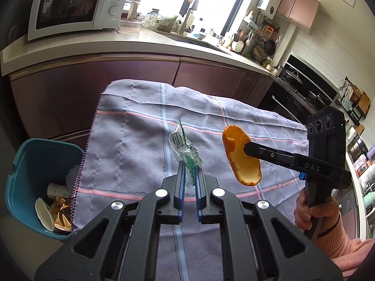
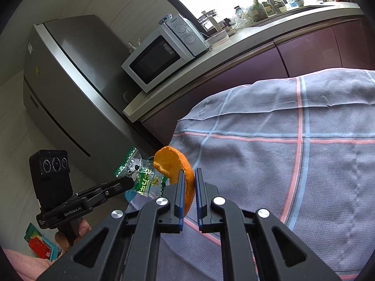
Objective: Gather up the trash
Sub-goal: 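Carry the orange peel and green wrapper over the teal bin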
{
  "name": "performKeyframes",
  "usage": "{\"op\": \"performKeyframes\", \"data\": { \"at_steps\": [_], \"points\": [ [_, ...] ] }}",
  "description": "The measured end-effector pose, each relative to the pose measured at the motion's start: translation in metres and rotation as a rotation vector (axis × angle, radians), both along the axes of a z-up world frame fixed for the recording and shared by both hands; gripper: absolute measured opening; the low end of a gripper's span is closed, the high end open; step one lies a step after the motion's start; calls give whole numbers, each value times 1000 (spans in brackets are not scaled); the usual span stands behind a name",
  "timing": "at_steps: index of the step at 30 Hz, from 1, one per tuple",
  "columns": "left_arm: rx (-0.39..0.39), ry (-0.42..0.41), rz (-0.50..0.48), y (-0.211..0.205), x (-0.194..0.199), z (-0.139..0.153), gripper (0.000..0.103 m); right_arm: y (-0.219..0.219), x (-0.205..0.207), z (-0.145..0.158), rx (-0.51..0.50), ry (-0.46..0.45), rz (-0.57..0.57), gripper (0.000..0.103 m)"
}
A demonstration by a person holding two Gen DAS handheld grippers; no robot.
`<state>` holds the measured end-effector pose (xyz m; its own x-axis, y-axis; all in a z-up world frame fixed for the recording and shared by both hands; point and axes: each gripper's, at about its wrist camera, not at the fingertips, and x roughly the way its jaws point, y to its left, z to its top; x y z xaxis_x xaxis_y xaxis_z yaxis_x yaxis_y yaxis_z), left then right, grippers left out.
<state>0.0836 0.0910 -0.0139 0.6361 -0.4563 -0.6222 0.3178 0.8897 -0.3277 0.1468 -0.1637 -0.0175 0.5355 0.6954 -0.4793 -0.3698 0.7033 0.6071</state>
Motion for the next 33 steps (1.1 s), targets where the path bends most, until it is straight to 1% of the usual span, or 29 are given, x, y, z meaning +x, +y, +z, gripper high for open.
{"op": "performKeyframes", "data": {
  "at_steps": [14,33],
  "points": [
    [8,-17,88,44,-20,6,8,42,3,1,-3,-1,63,7],
    [9,-29,169,81,-30,8,8,83,17,-2,12,9,126,7]
  ]
}}
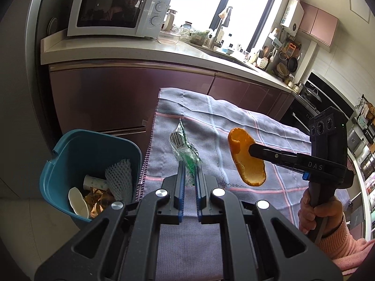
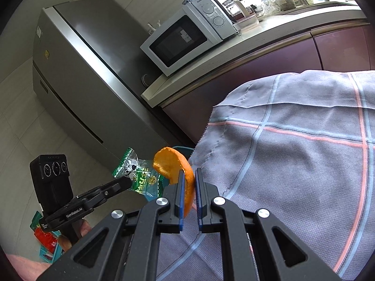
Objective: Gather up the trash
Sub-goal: 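Carry the orange peel and green wrapper over the teal bin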
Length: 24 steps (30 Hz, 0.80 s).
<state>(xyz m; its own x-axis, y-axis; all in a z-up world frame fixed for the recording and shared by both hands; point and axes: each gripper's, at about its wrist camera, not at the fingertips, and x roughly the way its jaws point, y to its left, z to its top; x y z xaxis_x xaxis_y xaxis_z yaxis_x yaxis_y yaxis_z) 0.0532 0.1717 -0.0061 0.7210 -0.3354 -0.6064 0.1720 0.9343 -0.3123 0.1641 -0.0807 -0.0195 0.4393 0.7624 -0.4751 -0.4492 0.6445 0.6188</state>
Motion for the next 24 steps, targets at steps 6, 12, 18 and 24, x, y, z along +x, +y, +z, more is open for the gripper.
{"op": "performKeyframes", "data": {
  "at_steps": [6,12,18,24],
  "points": [
    [1,-1,20,10,-2,0,8,14,3,1,0,-3,22,7],
    [0,1,38,18,-2,-1,8,26,6,2,-3,-3,41,7],
    [2,5,54,25,-2,-2,8,35,8,3,-6,-3,57,7],
    [0,10,69,32,0,-5,8,44,12,2,-5,5,74,7]
  ]
}}
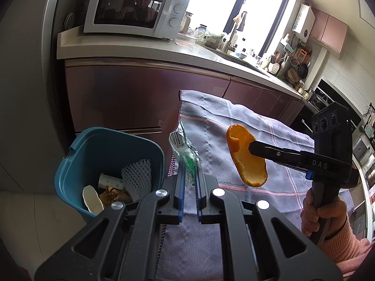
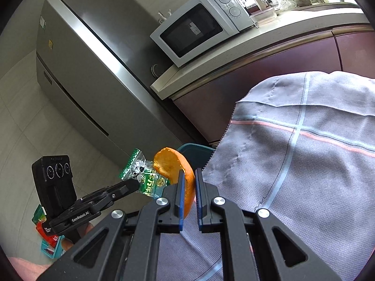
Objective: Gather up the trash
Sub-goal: 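Carry the orange peel and green wrapper over the teal bin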
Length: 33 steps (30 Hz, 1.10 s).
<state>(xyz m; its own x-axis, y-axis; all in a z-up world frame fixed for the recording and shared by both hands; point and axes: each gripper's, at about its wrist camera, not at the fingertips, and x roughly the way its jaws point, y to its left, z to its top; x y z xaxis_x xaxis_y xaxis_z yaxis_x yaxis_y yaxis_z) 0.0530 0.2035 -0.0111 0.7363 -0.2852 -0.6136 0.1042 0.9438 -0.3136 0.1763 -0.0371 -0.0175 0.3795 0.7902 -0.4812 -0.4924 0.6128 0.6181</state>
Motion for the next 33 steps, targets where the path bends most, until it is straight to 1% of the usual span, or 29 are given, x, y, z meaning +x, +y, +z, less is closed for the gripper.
{"op": "performKeyframes", "data": {
  "at_steps": [14,23,33],
  "points": [
    [4,22,74,30,10,-9,8,41,21,-1,-30,19,63,7],
    [9,38,106,43,14,-16,8,59,30,-9,-45,49,90,7],
    [7,79,142,56,22,-31,8,87,43,-21,-78,83,107,7]
  ]
}}
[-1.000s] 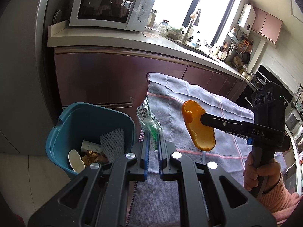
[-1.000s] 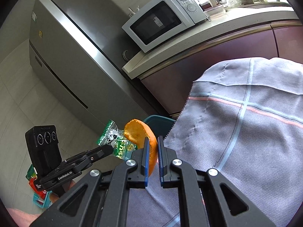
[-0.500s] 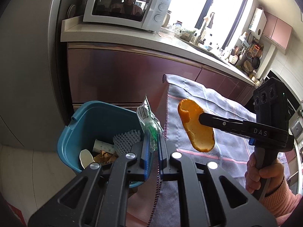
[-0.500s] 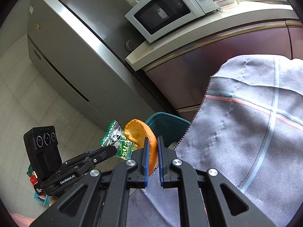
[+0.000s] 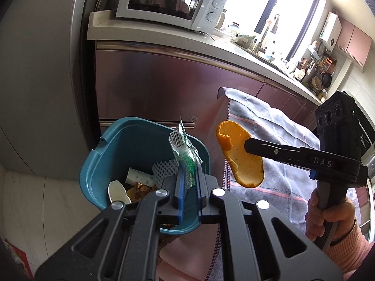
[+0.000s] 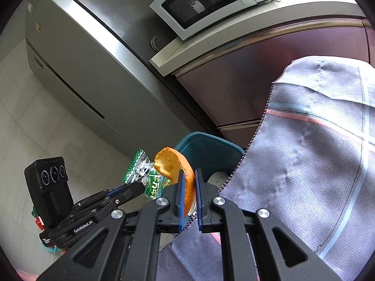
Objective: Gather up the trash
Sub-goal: 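Carry the orange peel and green wrapper over the teal bin, then open both tools to drop the peel and wrapper into the bin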
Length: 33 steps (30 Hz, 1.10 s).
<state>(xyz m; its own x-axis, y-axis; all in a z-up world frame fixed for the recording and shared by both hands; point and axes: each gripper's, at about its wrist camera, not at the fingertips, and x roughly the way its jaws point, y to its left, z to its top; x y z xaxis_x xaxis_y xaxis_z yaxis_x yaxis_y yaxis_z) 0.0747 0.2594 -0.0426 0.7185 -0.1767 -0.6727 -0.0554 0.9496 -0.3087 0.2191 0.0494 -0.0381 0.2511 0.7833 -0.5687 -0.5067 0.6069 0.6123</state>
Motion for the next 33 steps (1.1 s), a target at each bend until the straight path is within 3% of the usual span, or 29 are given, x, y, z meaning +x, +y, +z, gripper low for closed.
{"op": "performKeyframes", "data": {
  "at_steps": [33],
  "points": [
    [17,99,50,15,22,-42,13,58,10,-30,-146,45,37,11]
  ]
}}
